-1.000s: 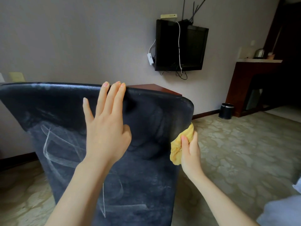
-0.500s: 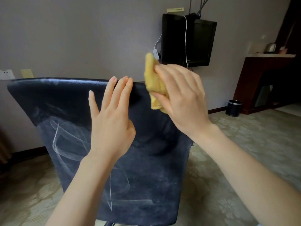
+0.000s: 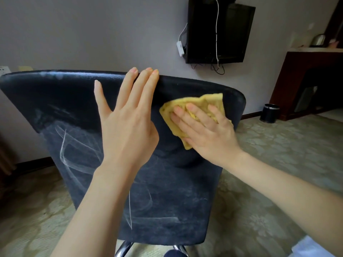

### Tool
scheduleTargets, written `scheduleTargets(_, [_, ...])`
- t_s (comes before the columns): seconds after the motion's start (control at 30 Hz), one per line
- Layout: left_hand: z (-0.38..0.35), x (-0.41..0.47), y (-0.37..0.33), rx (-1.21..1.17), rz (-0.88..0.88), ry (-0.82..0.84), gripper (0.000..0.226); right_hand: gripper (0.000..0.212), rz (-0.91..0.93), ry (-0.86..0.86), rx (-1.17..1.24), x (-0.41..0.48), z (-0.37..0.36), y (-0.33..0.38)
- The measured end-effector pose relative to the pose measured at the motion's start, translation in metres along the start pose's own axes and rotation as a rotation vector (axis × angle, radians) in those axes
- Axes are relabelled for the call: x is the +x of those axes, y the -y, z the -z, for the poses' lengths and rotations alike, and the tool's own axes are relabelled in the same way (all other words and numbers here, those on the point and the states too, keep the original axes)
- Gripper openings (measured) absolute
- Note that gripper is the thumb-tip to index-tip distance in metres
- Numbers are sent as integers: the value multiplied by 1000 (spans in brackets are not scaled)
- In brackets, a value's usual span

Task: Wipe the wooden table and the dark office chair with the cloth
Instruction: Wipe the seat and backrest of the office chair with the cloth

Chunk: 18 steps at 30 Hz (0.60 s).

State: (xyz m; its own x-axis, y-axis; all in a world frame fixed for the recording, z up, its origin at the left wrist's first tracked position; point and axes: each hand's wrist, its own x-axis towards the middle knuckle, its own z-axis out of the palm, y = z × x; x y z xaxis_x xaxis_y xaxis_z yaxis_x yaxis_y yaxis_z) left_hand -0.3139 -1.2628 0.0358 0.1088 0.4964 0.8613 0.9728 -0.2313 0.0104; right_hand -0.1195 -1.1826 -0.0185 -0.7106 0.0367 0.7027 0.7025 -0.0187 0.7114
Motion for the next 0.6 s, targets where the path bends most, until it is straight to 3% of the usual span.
scheduleTargets(0.17, [2,-2,-5,-34,22,13,89,47,138,-87,245,-52,-4,-18])
scheduleTargets(0.43, [4,-1,-7,-99,32,17,91,38,184,-150,312,-52,0,-82])
scheduleTargets(0.6, [2,-2,-8,-128,30,29,91,35,-55,-217,469,-15,9,-91])
